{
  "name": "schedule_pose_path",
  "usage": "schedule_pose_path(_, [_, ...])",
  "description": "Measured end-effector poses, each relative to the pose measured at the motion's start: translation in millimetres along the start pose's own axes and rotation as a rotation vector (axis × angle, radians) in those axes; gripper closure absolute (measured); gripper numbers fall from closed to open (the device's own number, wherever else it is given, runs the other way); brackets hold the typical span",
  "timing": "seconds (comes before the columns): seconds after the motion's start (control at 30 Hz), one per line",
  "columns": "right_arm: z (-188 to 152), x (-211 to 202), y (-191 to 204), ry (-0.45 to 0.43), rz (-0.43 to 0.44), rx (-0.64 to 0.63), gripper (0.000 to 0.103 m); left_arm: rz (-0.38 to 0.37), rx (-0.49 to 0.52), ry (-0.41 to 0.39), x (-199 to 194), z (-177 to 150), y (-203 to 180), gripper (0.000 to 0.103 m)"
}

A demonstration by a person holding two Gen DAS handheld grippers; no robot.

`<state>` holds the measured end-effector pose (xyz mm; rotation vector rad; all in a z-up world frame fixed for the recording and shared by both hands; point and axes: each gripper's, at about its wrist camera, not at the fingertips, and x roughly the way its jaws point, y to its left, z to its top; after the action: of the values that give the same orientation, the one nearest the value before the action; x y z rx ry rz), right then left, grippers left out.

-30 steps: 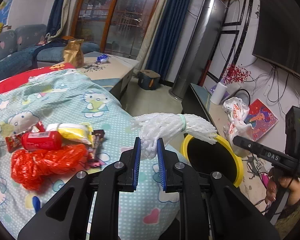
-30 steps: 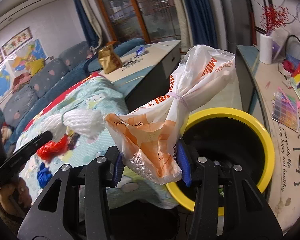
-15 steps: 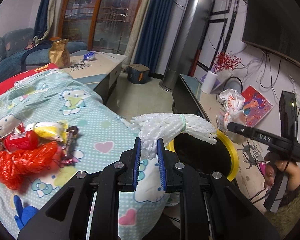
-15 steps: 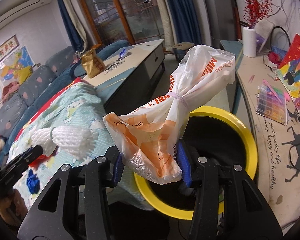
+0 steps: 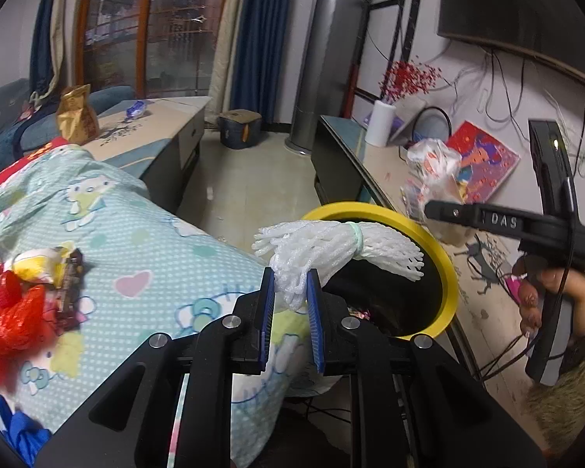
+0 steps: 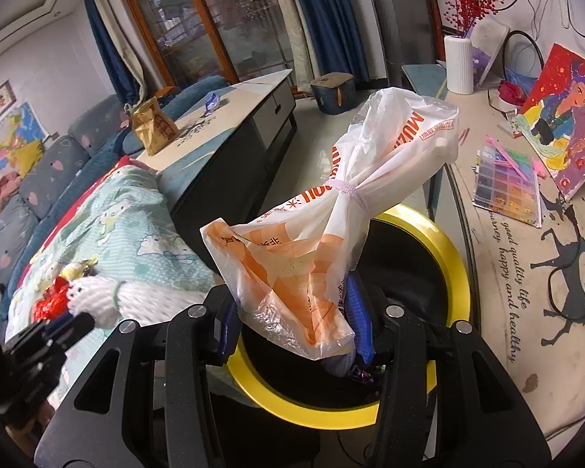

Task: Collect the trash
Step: 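Carry the mesh sleeve and white-orange bag in both grippers over the yellow bin, then open the left gripper over the bin while the right gripper opens, dropping the bag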

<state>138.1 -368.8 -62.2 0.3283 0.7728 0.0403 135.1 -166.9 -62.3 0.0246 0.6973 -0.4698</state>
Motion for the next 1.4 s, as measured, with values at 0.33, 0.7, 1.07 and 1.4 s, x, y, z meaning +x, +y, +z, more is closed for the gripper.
schedule_pose_path(0.33, [-1.1, 3.4, -14.2, 0.011, -0.012, 0.023, 0.064, -0.035, 0.076, 0.061, 30.0, -9.5, -29.0, 0.087])
schedule_pose_path(0.7, [-3.3, 12.1, -16.7, 0.052, 0.017, 0.004, 0.058, -0.091, 0.143, 0.128, 57.3, -22.7, -52.0, 0.083])
schedule_pose_path(1.07, [-1.2, 4.7, -33.7, 0.000, -0.052, 0.084, 0.029, -0.098, 0.102, 0.096, 66.1, -9.0, -45.7, 0.011])
schedule_pose_path(1.4, [3.0, -2.6, -17.8, -0.050, -0.076, 0.037, 0.025, -0.033, 0.000, 0.047, 37.9, -2.0, -20.5, 0.007])
